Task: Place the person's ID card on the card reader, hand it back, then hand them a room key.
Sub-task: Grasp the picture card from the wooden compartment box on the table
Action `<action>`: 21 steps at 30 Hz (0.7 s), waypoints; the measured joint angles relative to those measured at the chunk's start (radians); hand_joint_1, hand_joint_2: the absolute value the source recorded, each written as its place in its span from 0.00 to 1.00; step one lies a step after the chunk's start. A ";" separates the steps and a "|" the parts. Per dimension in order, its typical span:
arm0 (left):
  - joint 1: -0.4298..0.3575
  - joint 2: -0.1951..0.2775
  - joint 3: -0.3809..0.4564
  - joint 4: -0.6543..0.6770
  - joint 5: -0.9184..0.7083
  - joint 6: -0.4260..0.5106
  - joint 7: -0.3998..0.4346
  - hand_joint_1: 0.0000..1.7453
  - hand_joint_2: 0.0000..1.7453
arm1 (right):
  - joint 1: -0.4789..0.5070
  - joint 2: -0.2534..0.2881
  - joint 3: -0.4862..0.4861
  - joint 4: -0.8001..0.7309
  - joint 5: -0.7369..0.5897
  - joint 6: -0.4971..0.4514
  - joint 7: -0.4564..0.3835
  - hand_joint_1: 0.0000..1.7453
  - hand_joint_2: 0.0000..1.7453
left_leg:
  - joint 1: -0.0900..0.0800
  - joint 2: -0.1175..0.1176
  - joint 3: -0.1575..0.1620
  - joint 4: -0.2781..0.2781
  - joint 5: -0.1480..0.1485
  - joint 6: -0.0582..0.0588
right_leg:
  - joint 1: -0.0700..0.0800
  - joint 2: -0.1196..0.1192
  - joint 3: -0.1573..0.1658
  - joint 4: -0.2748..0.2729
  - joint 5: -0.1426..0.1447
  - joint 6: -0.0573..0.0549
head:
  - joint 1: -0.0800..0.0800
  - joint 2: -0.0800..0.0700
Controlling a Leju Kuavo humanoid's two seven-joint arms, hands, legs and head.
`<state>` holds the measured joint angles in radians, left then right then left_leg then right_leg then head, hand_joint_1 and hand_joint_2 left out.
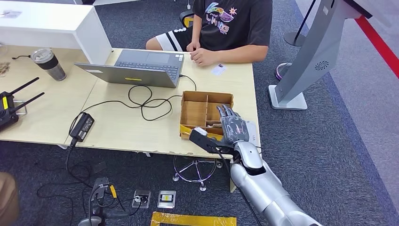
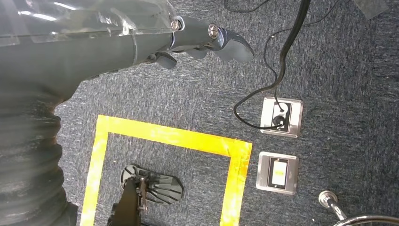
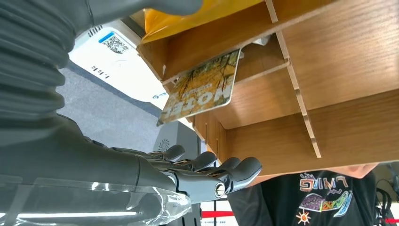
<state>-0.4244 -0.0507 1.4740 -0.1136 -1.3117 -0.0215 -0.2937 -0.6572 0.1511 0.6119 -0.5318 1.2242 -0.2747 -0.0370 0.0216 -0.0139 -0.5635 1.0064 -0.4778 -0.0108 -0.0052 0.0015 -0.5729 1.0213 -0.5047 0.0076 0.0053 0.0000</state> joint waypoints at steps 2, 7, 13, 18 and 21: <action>0.000 0.000 0.000 0.000 0.003 0.001 0.000 0.00 1.00 | 0.002 0.000 0.000 0.000 0.000 0.002 0.000 0.39 1.00 | 0.000 0.000 0.000 0.000 0.000 0.000 | 0.000 0.000 0.000 0.000 0.000 0.000 | 0.000 0.000; 0.000 0.003 0.000 0.000 0.010 0.004 0.000 0.00 1.00 | 0.006 0.002 0.000 0.000 -0.001 0.003 0.000 0.39 1.00 | 0.000 0.000 0.000 0.000 0.000 0.000 | 0.000 0.000 0.000 0.000 0.000 0.000 | 0.000 0.000; 0.001 0.005 0.000 0.000 0.014 0.005 0.000 0.00 1.00 | 0.006 0.002 0.000 0.000 -0.003 0.003 0.000 0.38 1.00 | 0.000 0.000 0.000 0.000 0.000 0.000 | 0.000 0.000 0.000 0.000 0.000 0.000 | 0.000 0.000; 0.001 0.005 0.000 0.000 0.015 0.005 0.000 0.00 1.00 | 0.006 0.002 0.000 0.000 -0.004 0.002 0.000 0.46 1.00 | 0.000 0.000 0.000 0.000 0.000 0.000 | 0.000 0.000 0.000 0.000 0.000 0.000 | 0.000 0.000; 0.001 0.005 0.000 0.000 0.017 0.004 0.000 0.00 1.00 | 0.006 0.002 0.000 0.000 -0.005 0.001 0.000 0.47 1.00 | 0.000 0.000 0.000 0.000 0.000 0.000 | 0.000 0.000 0.000 0.000 0.000 0.000 | 0.000 0.000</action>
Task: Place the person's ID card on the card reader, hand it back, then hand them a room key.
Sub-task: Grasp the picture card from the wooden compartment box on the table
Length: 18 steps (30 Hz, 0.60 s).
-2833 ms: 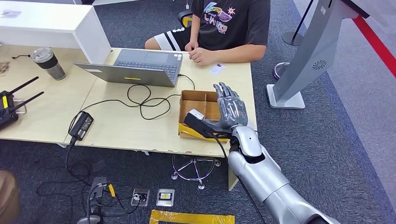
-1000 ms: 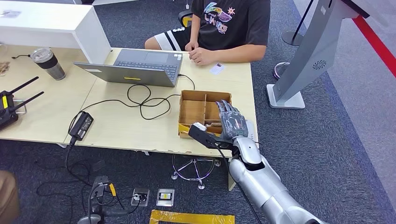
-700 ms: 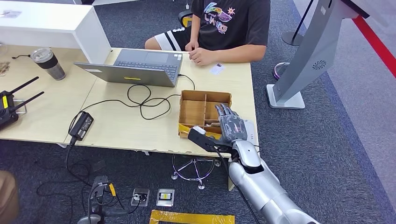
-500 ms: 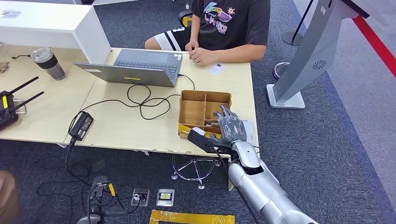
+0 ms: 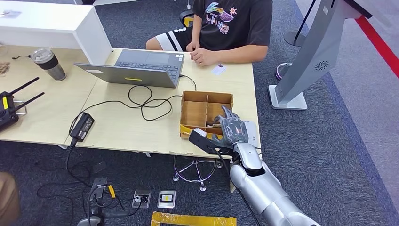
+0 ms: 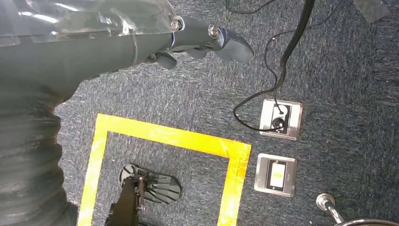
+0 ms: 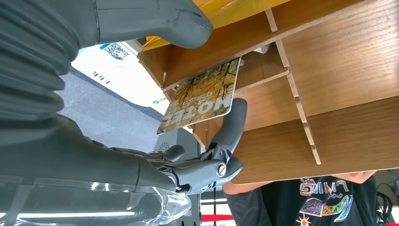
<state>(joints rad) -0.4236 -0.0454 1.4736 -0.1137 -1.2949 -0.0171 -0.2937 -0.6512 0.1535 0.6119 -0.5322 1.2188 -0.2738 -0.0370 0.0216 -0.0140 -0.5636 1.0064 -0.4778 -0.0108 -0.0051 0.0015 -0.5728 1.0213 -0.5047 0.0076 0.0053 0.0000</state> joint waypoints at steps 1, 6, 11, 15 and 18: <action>0.000 0.000 0.000 0.000 0.000 0.000 0.000 0.00 1.00 | 0.000 0.000 0.000 0.000 0.000 0.000 0.000 0.48 1.00 | 0.000 0.000 0.000 0.000 0.000 0.000 | 0.000 0.000 0.000 0.000 0.000 0.000 | 0.000 0.000; 0.000 0.001 0.001 0.000 0.002 -0.004 0.000 0.00 1.00 | -0.001 0.000 0.000 0.000 -0.003 -0.001 0.001 0.50 1.00 | 0.000 0.000 0.000 0.000 0.000 0.000 | 0.000 0.000 0.000 0.000 0.000 0.000 | 0.000 0.000; 0.000 0.003 0.000 0.000 0.003 -0.004 0.000 0.00 1.00 | -0.002 0.000 0.000 -0.001 -0.006 -0.001 0.001 0.52 1.00 | 0.000 0.000 0.000 0.000 0.000 0.000 | 0.000 0.000 0.000 0.000 0.000 0.000 | 0.000 0.000; 0.000 0.003 0.000 0.000 0.003 -0.004 0.000 0.00 1.00 | -0.002 0.001 0.000 -0.001 -0.006 -0.001 0.001 0.72 1.00 | 0.000 0.000 0.000 0.000 0.000 0.000 | 0.000 0.000 0.000 0.000 0.000 0.000 | 0.000 0.000; 0.000 0.003 0.000 0.000 0.006 -0.004 0.000 0.00 1.00 | -0.003 0.001 0.000 -0.001 -0.006 -0.002 0.001 0.87 1.00 | 0.000 0.000 0.000 0.000 0.000 0.000 | 0.000 0.000 0.000 0.000 0.000 0.000 | 0.000 0.000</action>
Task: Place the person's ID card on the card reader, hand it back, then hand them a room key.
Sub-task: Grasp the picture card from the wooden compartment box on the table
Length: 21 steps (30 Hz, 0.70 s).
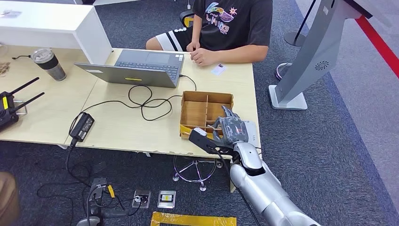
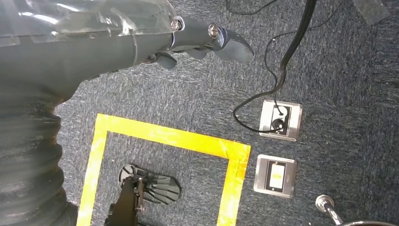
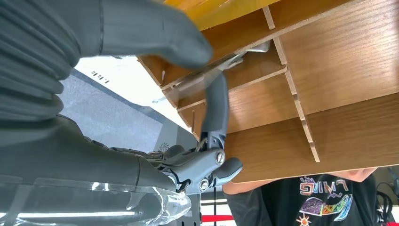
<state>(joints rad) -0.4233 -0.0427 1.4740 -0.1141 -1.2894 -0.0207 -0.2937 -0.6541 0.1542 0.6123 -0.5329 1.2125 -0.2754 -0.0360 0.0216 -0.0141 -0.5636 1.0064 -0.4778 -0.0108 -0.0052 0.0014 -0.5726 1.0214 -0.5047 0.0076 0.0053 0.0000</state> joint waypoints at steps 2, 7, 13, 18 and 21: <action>0.000 0.000 0.000 0.000 0.004 0.000 0.000 0.00 1.00 | -0.003 0.000 0.000 0.000 -0.001 -0.002 0.000 0.88 1.00 | 0.000 0.000 0.000 0.000 0.000 0.000 | 0.000 0.000 0.000 0.000 0.000 0.000 | 0.000 0.000; 0.001 0.000 0.000 0.000 0.010 0.000 0.000 0.00 1.00 | -0.012 0.000 0.000 0.000 -0.006 -0.011 0.000 0.92 1.00 | 0.000 0.000 0.000 0.000 0.000 0.000 | 0.000 0.000 0.000 0.000 0.000 0.000 | 0.000 0.000; 0.002 0.000 0.000 0.000 0.011 0.001 0.000 0.00 1.00 | -0.021 0.000 0.000 0.000 -0.010 -0.024 0.003 0.98 1.00 | 0.000 0.000 0.000 0.000 0.000 0.000 | 0.000 0.000 0.000 0.000 0.000 0.000 | 0.000 0.000; 0.002 0.000 0.000 0.000 0.011 0.002 0.000 0.00 1.00 | -0.034 0.001 0.000 0.000 -0.002 -0.042 0.002 1.00 1.00 | 0.000 0.000 0.000 0.000 0.000 0.000 | 0.000 0.000 0.000 0.000 0.000 0.000 | 0.000 0.000; 0.002 0.000 0.000 0.000 0.011 0.001 0.000 0.00 1.00 | -0.044 0.002 0.000 0.000 0.009 -0.056 0.002 1.00 1.00 | 0.000 0.000 0.000 0.000 0.000 0.000 | 0.000 0.000 0.000 0.000 0.000 0.000 | 0.000 0.000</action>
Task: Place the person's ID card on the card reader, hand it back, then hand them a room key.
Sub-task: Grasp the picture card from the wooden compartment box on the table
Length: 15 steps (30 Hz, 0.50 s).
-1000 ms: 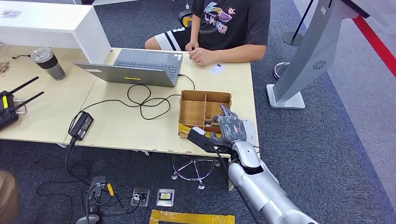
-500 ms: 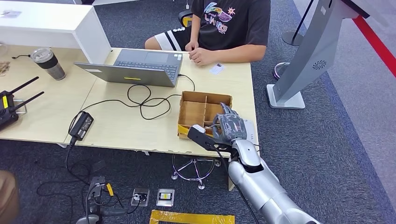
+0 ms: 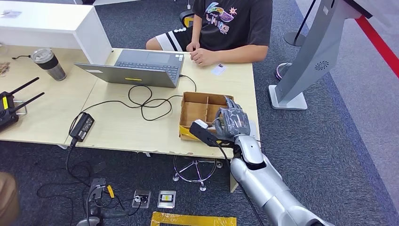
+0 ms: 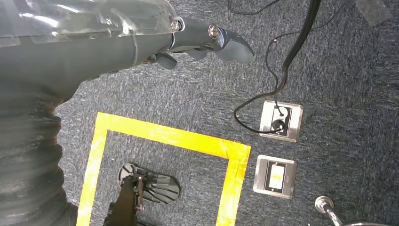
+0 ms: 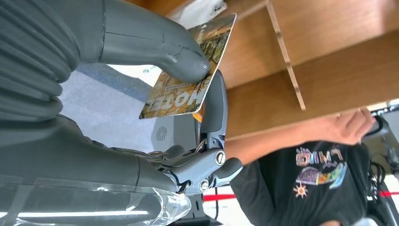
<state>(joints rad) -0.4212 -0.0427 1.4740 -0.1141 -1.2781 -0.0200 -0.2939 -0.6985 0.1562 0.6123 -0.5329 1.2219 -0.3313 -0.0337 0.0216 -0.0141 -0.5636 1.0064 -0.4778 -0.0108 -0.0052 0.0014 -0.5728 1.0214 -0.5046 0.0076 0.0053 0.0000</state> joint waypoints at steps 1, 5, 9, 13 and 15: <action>0.000 0.000 0.000 0.000 0.000 -0.001 0.000 0.00 1.00 | -0.003 0.000 0.000 0.000 0.002 -0.005 -0.001 1.00 1.00 | 0.000 0.000 0.000 0.000 0.000 0.000 | 0.000 0.000 0.000 0.000 0.000 0.000 | 0.000 0.000; 0.000 0.000 0.000 0.000 -0.001 -0.002 0.000 0.00 1.00 | -0.019 0.000 -0.001 -0.003 0.004 -0.038 -0.008 1.00 1.00 | 0.000 0.000 0.000 0.000 0.000 0.000 | 0.000 0.000 0.000 0.000 0.000 0.000 | 0.000 0.000; 0.001 0.000 0.000 0.000 0.000 -0.002 0.000 0.00 1.00 | -0.041 -0.002 -0.003 -0.034 0.004 -0.060 -0.014 1.00 1.00 | 0.000 0.000 0.000 0.000 0.000 0.000 | 0.000 0.000 0.000 0.000 0.000 0.000 | 0.000 0.000; 0.006 0.000 0.000 0.000 0.011 0.003 -0.006 0.00 1.00 | -0.045 -0.005 -0.014 -0.118 0.006 -0.080 -0.023 1.00 1.00 | 0.000 0.000 0.000 0.000 0.000 0.000 | 0.000 0.000 0.000 0.000 0.000 0.000 | 0.000 0.000; 0.009 0.000 0.000 0.000 0.016 0.006 -0.009 0.00 1.00 | -0.049 -0.007 -0.027 -0.204 0.007 -0.073 -0.024 1.00 1.00 | 0.000 0.000 0.000 0.000 0.000 0.000 | 0.000 0.000 0.000 0.000 0.000 0.000 | 0.000 0.000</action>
<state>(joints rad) -0.4125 -0.0427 1.4740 -0.1141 -1.2618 -0.0138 -0.3032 -0.7477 0.1488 0.5850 -0.7367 1.2284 -0.4047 -0.0580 0.0216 -0.0139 -0.5633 1.0065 -0.4777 -0.0108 -0.0052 0.0016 -0.5728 1.0216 -0.5044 0.0078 0.0053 0.0000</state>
